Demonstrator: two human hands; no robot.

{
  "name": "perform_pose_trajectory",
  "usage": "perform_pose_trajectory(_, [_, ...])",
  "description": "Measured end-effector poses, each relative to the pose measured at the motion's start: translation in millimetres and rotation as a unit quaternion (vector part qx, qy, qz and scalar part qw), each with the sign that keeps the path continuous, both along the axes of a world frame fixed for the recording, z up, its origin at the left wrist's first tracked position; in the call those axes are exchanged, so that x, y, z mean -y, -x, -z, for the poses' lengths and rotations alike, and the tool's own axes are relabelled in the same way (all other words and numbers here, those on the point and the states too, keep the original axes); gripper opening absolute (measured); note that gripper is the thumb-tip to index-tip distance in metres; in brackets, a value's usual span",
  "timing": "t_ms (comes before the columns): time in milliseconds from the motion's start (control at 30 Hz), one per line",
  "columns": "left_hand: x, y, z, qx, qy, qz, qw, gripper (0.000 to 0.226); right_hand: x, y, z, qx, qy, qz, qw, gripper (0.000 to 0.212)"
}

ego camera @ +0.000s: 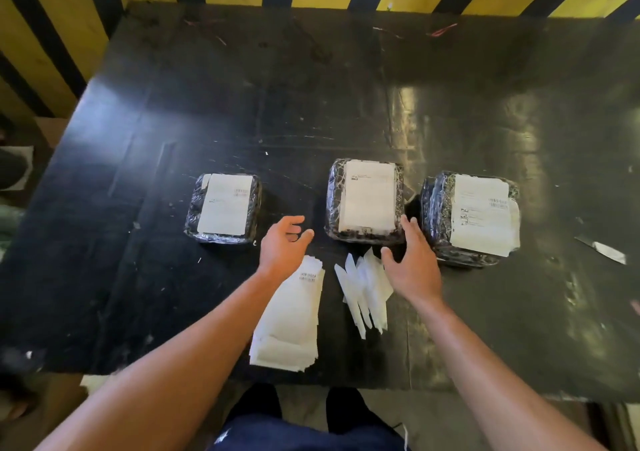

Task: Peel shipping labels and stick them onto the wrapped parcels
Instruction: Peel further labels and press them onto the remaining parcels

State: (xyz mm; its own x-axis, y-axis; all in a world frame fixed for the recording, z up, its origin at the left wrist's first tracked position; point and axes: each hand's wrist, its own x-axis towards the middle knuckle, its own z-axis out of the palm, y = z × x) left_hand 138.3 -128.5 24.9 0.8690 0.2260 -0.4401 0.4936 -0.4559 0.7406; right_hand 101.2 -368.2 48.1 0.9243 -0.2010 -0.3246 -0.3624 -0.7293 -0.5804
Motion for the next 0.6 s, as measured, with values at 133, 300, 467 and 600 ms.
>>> perform_pose_trajectory(133, [-47, 48, 1, 0.003, -0.043, -0.058, 0.997, 0.034, -27, 35, 8, 0.067, -0.01, -0.04, 0.997, 0.03])
perform_pose_trajectory(300, [-68, 99, 12, -0.085, -0.076, -0.115, 0.987, 0.032, -81, 49, 27, -0.105, -0.112, -0.022, 0.988, 0.016])
perform_pose_trajectory(467, [-65, 116, 22, -0.127, -0.062, -0.107, 0.984, 0.027, -120, 46, 47, -0.202, -0.144, 0.048, 0.968, 0.035])
perform_pose_trajectory(600, [-64, 116, 24, -0.133, -0.052, -0.105, 0.984, 0.027, -128, 46, 53, -0.21, -0.178, 0.124, 0.953, 0.033])
